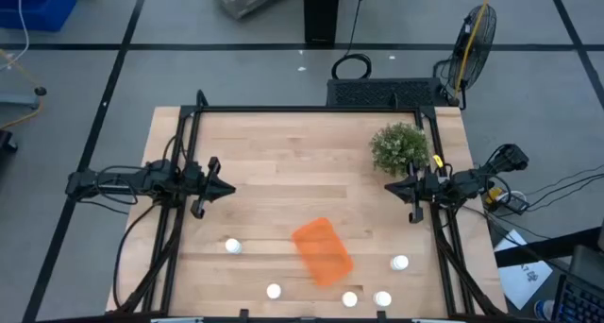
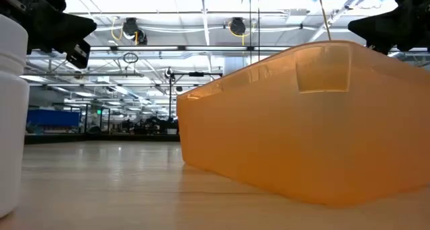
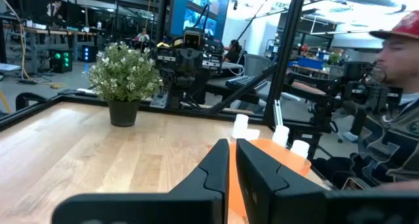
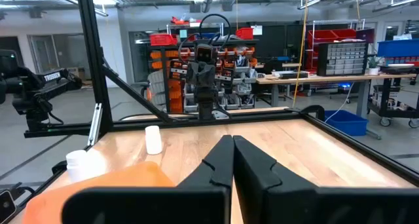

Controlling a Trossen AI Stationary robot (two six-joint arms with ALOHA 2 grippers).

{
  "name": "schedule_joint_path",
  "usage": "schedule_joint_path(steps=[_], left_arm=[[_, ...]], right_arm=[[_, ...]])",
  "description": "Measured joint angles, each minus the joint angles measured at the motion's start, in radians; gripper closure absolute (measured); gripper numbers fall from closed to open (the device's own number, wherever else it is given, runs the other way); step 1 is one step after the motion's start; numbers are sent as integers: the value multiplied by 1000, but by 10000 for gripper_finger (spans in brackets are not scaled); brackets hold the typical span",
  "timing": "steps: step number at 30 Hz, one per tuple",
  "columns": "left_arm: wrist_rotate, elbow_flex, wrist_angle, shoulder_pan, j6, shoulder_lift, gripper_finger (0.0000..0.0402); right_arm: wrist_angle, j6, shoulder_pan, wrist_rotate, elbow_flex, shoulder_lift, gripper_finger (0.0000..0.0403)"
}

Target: Pick and place pill bottles into a basket

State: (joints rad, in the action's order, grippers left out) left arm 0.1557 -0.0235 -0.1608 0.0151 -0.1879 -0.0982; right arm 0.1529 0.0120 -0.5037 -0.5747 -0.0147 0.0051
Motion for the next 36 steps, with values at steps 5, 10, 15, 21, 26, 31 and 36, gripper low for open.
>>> schedule_joint_path(steps=[5,10,15,21,26,31,36], left_arm=[[0,0,0,0,0,0,369],[0,0,0,0,0,0,369],[0,0,0,0,0,0,369],[0,0,0,0,0,0,369],[0,0,0,0,0,0,369],[0,0,0,0,0,0,369],[0,0,0,0,0,0,369]], right_arm=[[0,0,0,0,0,0,403],[0,0,0,0,0,0,403],[0,0,0,0,0,0,403],[0,0,0,0,0,0,403],[66,-24,0,0,0,0,403],[75,-153,0,0,0,0,403],[229,-109,10,-56,0,-1,403]])
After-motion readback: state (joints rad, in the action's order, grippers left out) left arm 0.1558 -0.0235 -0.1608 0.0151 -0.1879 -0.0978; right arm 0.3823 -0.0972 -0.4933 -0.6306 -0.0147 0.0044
